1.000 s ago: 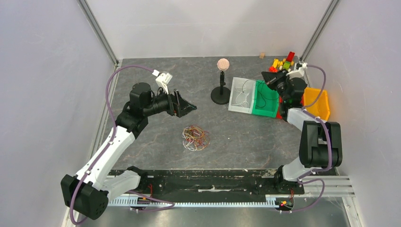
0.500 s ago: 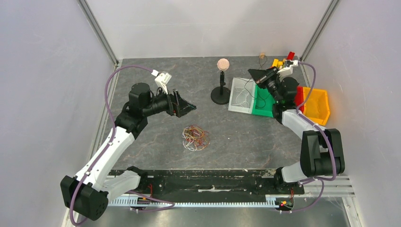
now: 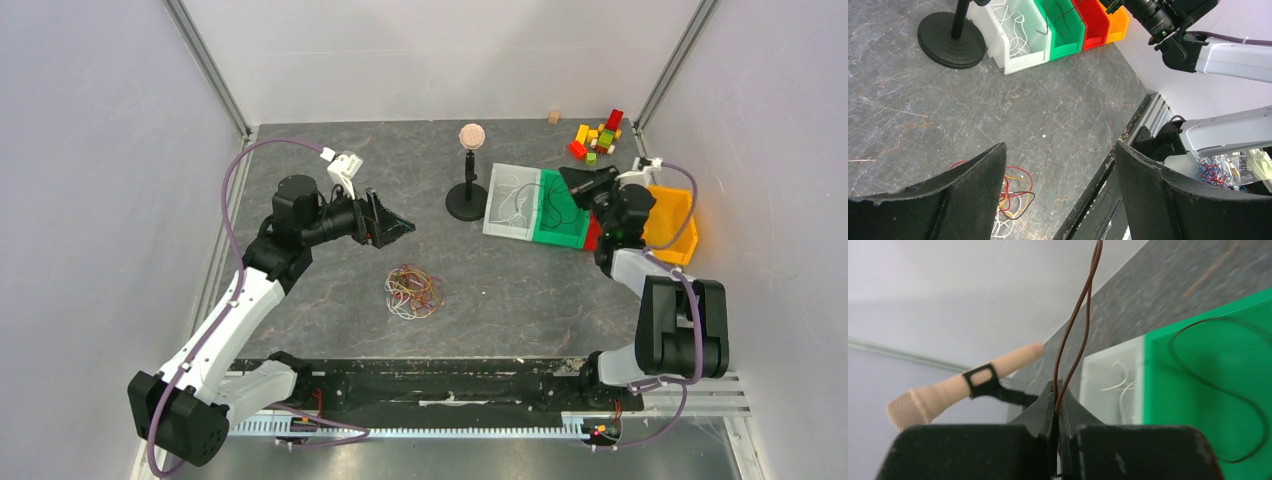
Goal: Untangle the cables
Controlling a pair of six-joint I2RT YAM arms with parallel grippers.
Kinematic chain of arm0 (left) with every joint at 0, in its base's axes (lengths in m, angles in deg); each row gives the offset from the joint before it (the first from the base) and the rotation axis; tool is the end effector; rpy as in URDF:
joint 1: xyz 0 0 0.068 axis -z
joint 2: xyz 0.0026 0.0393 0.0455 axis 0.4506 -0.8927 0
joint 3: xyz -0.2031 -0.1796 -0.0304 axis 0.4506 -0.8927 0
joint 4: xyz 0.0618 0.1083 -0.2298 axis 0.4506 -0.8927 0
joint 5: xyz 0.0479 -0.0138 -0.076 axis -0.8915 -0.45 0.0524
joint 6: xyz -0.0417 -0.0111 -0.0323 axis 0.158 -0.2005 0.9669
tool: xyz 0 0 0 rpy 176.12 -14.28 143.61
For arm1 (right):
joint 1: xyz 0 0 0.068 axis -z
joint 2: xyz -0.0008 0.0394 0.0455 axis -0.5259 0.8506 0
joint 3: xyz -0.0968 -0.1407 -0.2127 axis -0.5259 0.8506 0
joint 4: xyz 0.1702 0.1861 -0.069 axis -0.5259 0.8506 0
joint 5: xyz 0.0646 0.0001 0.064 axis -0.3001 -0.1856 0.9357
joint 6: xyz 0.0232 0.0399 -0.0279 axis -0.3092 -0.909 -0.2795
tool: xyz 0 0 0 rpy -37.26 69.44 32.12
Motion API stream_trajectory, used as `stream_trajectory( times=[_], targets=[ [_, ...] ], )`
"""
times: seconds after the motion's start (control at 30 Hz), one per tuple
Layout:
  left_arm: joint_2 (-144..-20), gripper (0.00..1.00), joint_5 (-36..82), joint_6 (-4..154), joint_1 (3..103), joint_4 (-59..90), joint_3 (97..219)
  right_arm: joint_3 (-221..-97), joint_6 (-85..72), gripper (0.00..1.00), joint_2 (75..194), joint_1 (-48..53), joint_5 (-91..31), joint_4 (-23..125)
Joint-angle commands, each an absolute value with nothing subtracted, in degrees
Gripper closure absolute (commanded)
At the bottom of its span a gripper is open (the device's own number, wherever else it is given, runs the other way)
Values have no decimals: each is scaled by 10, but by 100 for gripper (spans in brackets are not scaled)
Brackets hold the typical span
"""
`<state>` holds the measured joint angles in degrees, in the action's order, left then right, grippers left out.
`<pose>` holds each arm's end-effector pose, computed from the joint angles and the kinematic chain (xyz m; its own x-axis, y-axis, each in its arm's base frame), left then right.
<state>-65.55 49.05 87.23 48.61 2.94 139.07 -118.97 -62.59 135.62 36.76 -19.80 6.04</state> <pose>0.2085 -0.1052 0.3447 -0.5708 -0.1316 -0.8105 0.6339 0.5568 -0.5368 0.3034 -0.0157 0.2354 -0.2129 0.8684 -0.4478 -0.0699 0.4436 0.8935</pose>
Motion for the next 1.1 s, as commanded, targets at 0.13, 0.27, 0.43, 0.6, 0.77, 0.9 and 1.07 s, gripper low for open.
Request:
stream_trajectory(
  times=[0.13,0.27,0.43,0.6,0.77,0.9,1.07],
  targets=[
    [-646,15,493,878,483,43,1392,-1215,-574,100,1399,443,-192,4],
    [-642,15,490,870,484,35,1390,-1245,-487,100,1406,462,-189,27],
    [-640,14,489,864,483,29,1393,-1299,-313,100,1408,458,-222,114],
    [-643,14,488,862,483,31,1392,-1342,-113,100,1423,433,-230,222],
    [-643,14,489,861,483,35,1392,-1374,27,100,1464,408,-215,320],
    [-640,14,487,859,483,30,1390,-1412,153,100,1499,375,-227,400],
    [-639,14,486,859,483,31,1390,-1502,220,100,1573,347,-255,540]
  ],
)
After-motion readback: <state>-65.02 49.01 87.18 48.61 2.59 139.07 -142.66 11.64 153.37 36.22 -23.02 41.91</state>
